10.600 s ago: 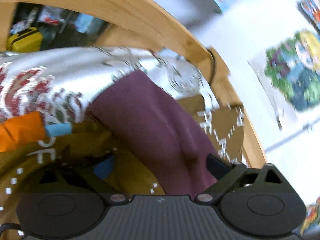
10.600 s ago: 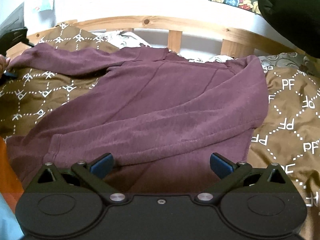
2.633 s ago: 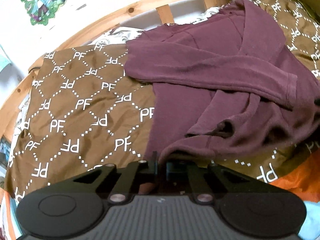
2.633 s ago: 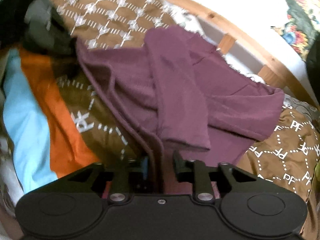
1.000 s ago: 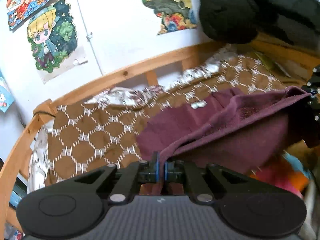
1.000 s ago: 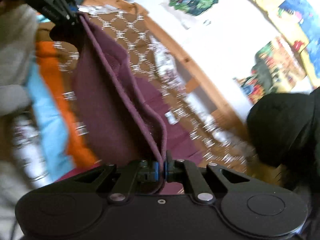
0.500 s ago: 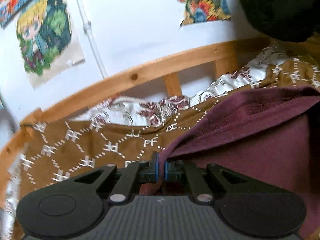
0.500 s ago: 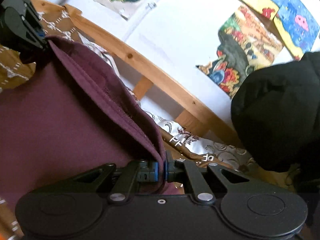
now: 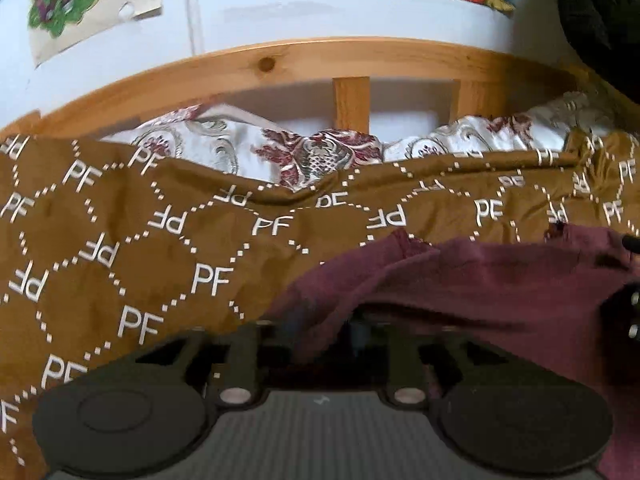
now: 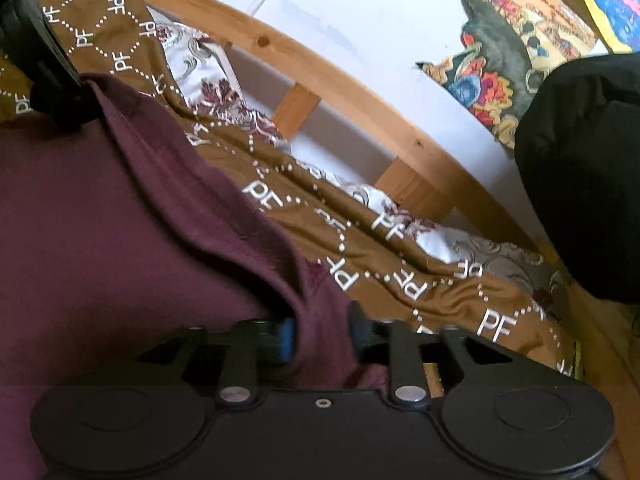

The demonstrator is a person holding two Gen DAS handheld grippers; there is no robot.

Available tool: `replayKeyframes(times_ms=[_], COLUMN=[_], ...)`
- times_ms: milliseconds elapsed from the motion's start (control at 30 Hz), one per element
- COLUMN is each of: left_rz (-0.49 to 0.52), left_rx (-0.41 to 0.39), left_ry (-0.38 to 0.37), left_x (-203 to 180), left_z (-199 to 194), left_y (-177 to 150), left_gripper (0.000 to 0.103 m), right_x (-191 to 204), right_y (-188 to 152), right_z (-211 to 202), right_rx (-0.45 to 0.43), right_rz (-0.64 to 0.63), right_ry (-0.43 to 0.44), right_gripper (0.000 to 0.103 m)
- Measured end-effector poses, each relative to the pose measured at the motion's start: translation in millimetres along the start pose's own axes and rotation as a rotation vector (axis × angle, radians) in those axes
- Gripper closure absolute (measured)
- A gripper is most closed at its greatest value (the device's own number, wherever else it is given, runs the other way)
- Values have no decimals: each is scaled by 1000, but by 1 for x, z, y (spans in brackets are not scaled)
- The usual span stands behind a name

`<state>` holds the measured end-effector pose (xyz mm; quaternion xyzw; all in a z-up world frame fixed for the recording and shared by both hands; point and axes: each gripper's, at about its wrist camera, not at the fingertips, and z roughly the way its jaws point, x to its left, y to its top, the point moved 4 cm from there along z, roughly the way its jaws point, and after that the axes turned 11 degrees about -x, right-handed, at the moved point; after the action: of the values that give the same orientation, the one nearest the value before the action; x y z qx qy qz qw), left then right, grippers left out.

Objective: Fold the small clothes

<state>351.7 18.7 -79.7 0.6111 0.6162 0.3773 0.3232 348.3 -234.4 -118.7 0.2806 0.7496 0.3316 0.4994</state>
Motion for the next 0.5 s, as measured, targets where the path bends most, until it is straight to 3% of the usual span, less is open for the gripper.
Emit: replayKeyframes(times_ms=[33, 67, 100, 133, 200, 267, 500], left_rz=[-20, -44, -76, -102, -136, -154, -101], left_rx=[-8, -16, -27, -34, -31, -31, 6], left_ry=[-1, -7, -23, -44, -86, -93, -9], left_x=[3, 6, 11, 14, 19, 24, 39], left_z=[-2, -4, -8, -11, -17, -23, -47], left_y=[1, 3, 5, 7, 9, 10, -3], left_gripper=[40, 23, 16, 14, 7, 3, 1], right_x=[-1, -4, -6, -10, -18, -27, -48], right_y=[-3, -5, -7, -8, -7, -4, -3], right_z=[0, -3, -4, -5, -10, -15, -36], right_rx=[-6, -10, -10, -11, -31, -55, -81], right_rz=[9, 20, 32, 54, 103, 159, 365], right_ry=[4, 0, -6, -12, -17, -18, 41], right_gripper=[61, 54, 43, 37, 16, 6, 1])
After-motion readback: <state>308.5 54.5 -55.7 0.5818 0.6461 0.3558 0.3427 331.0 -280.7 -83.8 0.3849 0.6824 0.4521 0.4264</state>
